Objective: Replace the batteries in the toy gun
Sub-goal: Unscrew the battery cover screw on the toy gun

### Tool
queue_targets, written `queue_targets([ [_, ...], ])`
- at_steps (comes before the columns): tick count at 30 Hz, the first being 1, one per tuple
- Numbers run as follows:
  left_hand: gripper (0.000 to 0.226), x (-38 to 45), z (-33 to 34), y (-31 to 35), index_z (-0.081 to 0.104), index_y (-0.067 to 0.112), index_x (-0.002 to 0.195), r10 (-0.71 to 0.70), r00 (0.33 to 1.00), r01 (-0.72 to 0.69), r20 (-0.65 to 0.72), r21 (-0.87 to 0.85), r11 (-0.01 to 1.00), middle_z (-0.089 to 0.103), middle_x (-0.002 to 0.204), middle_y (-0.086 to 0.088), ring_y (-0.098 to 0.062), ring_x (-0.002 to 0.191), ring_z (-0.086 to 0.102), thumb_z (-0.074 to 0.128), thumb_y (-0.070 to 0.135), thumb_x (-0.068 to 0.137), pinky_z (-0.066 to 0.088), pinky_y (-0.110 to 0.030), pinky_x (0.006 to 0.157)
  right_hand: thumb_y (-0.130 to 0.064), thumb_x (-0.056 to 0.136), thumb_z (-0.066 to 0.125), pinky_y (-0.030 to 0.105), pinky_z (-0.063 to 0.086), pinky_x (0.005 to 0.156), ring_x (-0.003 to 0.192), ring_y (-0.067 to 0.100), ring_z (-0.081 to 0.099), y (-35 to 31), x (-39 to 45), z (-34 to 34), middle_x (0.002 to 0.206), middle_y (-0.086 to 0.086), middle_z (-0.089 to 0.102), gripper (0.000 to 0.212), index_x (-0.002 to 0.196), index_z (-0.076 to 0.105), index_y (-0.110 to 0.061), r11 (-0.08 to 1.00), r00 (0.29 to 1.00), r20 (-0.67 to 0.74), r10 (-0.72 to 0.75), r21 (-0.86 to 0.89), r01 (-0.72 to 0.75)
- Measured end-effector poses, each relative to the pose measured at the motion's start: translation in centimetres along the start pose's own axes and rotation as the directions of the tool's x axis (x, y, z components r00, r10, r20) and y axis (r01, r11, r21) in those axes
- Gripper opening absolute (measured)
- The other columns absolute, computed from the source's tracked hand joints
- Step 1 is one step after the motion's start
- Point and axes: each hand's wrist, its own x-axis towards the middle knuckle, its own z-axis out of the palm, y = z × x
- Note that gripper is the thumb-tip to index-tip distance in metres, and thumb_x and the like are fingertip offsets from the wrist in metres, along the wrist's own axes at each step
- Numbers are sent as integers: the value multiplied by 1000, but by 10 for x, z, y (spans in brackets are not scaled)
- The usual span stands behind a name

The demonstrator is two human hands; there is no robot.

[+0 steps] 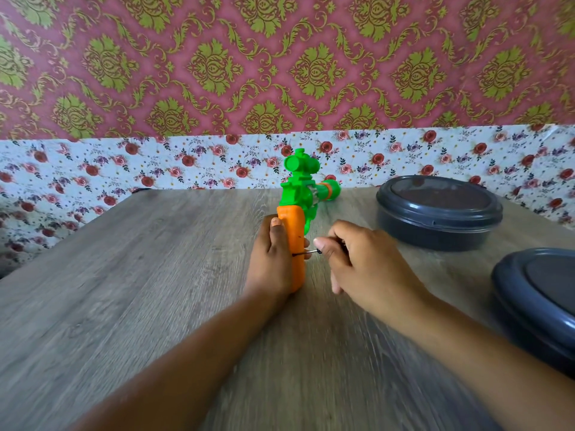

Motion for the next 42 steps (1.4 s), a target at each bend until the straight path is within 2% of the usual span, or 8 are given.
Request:
queue_targets([
  [3, 28, 1, 0, 0, 47, 7, 98, -3, 1000, 3, 10, -9, 1000, 53, 66, 5, 10, 47, 54, 23, 20, 103, 37, -5, 45, -23, 90, 58, 12, 34, 42, 36, 3, 50, -4, 1, -3, 55, 2, 65, 22, 70, 49, -21, 987, 999, 13, 35, 159, -37],
  [9, 28, 2, -1, -5, 49, 8, 97, 17, 1000, -17, 4, 21, 1000, 53, 69, 2, 8, 50, 54, 24, 22, 102, 40, -12, 51, -11, 87, 62, 9, 36, 47, 44, -1, 53, -6, 1, -8, 63, 2, 65, 8, 79, 60, -13, 948, 999, 30, -22, 317, 11],
  [16, 29, 4, -1, -7, 49, 12, 100, -21, 1000, 21, -6, -3, 1000, 55, 71, 5, 10, 51, 54, 23, 24, 102, 39, -6, 47, -59, 87, 27, 36, 44, 51, 50, 23, 53, 1, -3, 0, 54, 6, 57, 54, 61, 45, -16, 990, 999, -13, 34, -135, -36],
  [20, 26, 4, -1, -6, 49, 16, 99, -1, 1000, 2, -20, 32, 999, 54, 76, 6, 0, 66, 56, 24, 25, 102, 42, -13, 55, -39, 94, 44, 22, 39, 45, 33, 9, 50, -5, -3, 2, 48, 7, 62, 38, 63, 49, -17, 994, 996, 30, 86, 60, -88],
  [29, 29, 1, -1, 2, 49, 7, 100, -77, 997, 75, -21, -84, 994, 53, 67, 3, 10, 44, 53, 23, 20, 102, 37, -4, 40, -9, 86, 60, 15, 37, 42, 36, 6, 49, -3, 0, 2, 61, 5, 67, 13, 76, 52, -12, 927, 987, 123, 102, 349, -139],
  [33, 29, 3, -2, -1, 50, 20, 90, -100, 994, 98, -34, -56, 994, 58, 71, 4, 8, 52, 58, 24, 26, 102, 47, -12, 54, -29, 91, 54, 23, 38, 49, 37, 5, 49, -6, -3, 7, 63, 6, 67, 20, 80, 52, -12, 951, 984, 119, 135, 263, -162],
  [36, 30, 5, -3, -6, 51, 25, 85, -80, 996, 80, -36, -4, 997, 59, 79, -2, -16, 76, 62, 26, 31, 101, 51, -32, 75, -44, 92, 42, 32, 46, 52, 42, 16, 47, -9, -6, 6, 61, 10, 62, 39, 72, 50, -11, 989, 989, 81, 125, 65, -131],
  [42, 28, 2, -1, 1, 48, 25, 88, -118, 993, 118, 10, -66, 991, 62, 73, 2, 2, 53, 61, 24, 26, 102, 50, -25, 64, -25, 93, 49, 19, 34, 33, 26, 13, 46, -7, -4, 5, 53, 10, 63, 30, 67, 50, -11, 964, 973, 140, 184, 169, -206],
])
